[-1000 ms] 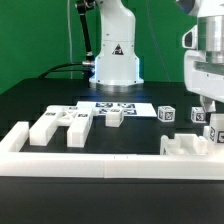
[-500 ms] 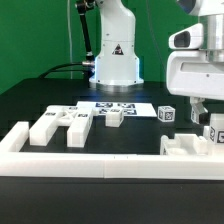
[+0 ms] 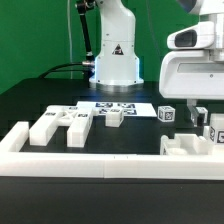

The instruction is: Assemble chair

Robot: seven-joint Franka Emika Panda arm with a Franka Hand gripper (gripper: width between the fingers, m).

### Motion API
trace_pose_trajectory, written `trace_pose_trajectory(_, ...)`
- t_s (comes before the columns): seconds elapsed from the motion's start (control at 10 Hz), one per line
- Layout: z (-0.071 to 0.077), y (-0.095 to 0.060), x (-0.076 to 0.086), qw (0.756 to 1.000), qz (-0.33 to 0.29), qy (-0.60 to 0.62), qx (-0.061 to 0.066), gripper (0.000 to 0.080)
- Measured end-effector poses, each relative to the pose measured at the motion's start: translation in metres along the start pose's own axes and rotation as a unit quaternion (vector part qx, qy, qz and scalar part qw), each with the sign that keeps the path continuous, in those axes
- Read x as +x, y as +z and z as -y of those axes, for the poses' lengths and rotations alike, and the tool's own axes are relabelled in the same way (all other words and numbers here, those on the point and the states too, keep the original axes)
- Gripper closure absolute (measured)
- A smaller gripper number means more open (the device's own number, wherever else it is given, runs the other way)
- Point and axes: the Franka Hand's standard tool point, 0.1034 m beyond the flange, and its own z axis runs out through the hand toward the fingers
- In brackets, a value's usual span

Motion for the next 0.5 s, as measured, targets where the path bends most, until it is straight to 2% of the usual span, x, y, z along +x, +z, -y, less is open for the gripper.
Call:
trace_pose_trajectory(0.3, -0.0009, 0.0001, 0.0003, 0.996, 0.0, -0.089, 0.0, 0.015)
trace_pose_trajectory(0.4, -0.0014, 0.0005, 0.0004, 0.995, 0.0, -0.099, 0.0, 0.0273)
trace_pose_trajectory(0.5, -0.0015, 0.0009, 0.0002, 0.995, 0.001, -0.095, 0.0, 0.0442)
